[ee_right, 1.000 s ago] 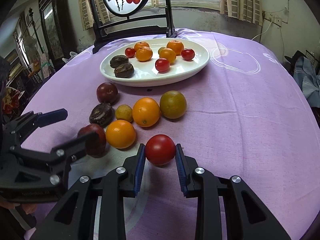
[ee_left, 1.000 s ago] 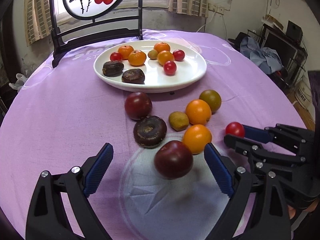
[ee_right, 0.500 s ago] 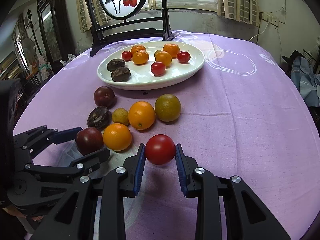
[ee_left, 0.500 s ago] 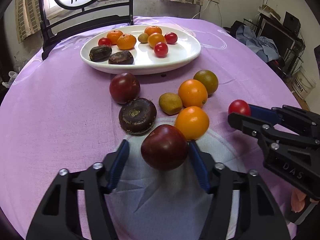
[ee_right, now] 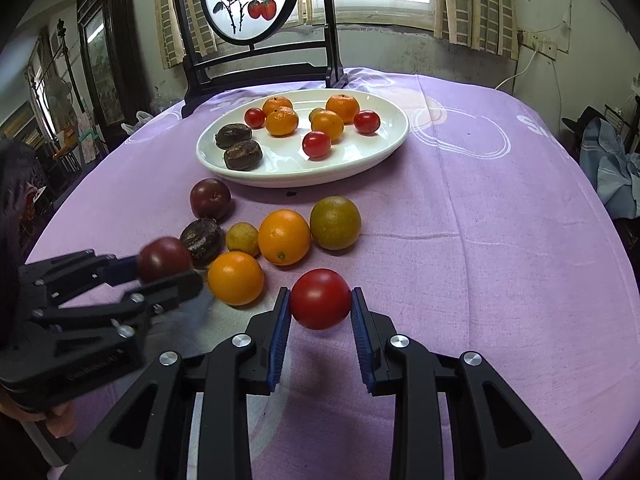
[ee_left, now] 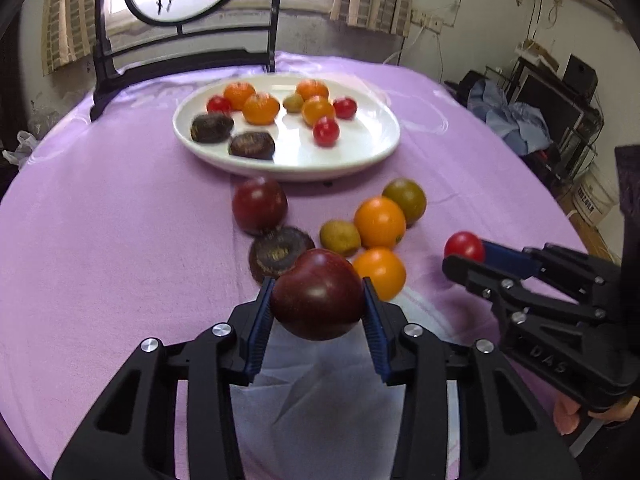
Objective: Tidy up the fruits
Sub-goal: 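Carry both tomatoes onto the white plate and open both grippers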
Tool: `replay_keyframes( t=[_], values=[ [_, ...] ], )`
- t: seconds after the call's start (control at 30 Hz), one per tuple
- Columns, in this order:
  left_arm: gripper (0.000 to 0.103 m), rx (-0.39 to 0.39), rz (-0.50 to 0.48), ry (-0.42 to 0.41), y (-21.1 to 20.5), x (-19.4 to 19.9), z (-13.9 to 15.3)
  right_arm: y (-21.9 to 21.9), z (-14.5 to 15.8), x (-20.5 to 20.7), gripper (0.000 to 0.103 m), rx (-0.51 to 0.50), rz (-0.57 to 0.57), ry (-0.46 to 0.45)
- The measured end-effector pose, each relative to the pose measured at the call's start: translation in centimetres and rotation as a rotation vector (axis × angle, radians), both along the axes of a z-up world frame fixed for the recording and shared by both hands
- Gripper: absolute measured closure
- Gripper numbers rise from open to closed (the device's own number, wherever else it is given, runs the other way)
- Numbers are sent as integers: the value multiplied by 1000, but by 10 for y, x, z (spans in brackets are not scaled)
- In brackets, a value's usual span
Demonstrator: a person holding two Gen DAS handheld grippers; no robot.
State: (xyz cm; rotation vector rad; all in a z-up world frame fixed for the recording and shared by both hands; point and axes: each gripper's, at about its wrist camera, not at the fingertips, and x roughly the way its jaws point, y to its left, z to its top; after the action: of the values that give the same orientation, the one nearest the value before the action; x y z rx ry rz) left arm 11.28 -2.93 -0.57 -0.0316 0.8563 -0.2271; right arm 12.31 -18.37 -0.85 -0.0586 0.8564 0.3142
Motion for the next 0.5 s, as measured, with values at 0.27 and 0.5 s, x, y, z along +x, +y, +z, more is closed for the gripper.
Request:
replay_keyframes(
  t=[0.27,0.5],
  values=[
    [62,8,72,-22,14,6,9,2,9,-5,72,8,10,-77],
    [62,9,99,-4,21,40,21,11,34,15,72,29,26,-143]
  ],
)
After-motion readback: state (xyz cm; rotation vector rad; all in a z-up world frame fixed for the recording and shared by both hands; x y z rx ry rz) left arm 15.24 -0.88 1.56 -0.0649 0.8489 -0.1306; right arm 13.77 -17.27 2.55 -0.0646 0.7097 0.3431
